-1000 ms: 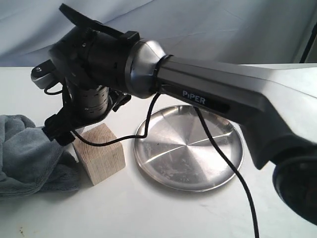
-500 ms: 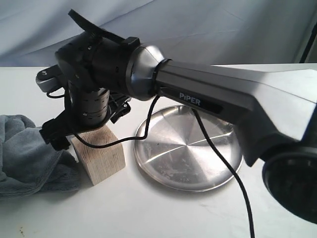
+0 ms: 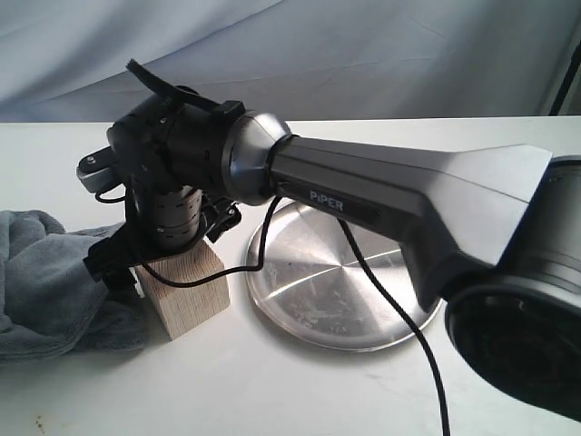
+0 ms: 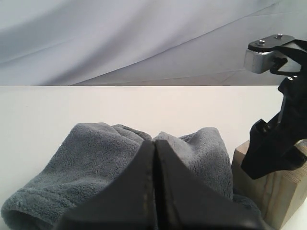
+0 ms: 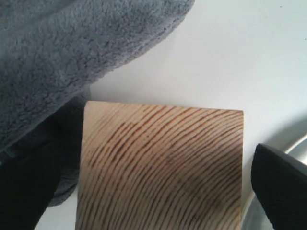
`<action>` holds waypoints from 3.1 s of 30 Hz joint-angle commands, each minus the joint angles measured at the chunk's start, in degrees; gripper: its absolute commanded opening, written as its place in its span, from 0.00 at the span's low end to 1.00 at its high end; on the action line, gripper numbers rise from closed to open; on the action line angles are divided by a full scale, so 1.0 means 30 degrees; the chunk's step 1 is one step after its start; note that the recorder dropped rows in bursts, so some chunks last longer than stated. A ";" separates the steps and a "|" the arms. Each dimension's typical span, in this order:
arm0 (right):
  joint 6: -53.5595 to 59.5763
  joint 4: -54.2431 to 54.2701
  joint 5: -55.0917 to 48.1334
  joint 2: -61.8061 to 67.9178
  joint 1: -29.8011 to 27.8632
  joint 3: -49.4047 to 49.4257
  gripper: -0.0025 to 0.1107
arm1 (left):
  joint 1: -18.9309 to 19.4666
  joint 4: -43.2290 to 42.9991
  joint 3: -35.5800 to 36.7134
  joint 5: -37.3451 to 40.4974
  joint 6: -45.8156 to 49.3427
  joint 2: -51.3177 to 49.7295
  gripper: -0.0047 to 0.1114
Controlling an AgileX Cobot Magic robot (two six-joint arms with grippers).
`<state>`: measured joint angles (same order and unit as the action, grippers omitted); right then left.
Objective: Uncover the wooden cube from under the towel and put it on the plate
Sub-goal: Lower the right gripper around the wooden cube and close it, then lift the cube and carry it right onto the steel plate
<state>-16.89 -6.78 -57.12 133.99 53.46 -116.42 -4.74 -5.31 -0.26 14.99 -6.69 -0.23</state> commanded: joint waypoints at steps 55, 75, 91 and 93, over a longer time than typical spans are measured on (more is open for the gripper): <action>-0.0936 -0.0477 -0.1356 0.1621 -0.0542 -0.0093 0.44 | 0.0058 0.0092 0.0087 -0.0218 -0.0082 0.0075 0.04; 0.0561 -0.0531 -0.1167 -0.0595 -0.0542 -0.0093 0.09 | 0.0058 0.0092 0.0087 -0.0218 -0.0038 0.0075 0.04; 0.0935 -0.1233 -0.3627 -0.1279 -0.0542 -0.0093 0.09 | 0.0058 0.0092 0.0087 -0.0218 -0.0097 0.0075 0.04; 0.1019 -0.1803 -0.4280 -0.1315 -0.0542 -0.0093 0.09 | 0.0058 0.0092 0.0087 -0.0218 -0.0038 0.0075 0.04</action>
<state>-14.56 -9.39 -67.81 131.44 52.07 -116.31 -4.74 -5.31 -0.26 14.99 -6.69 -0.23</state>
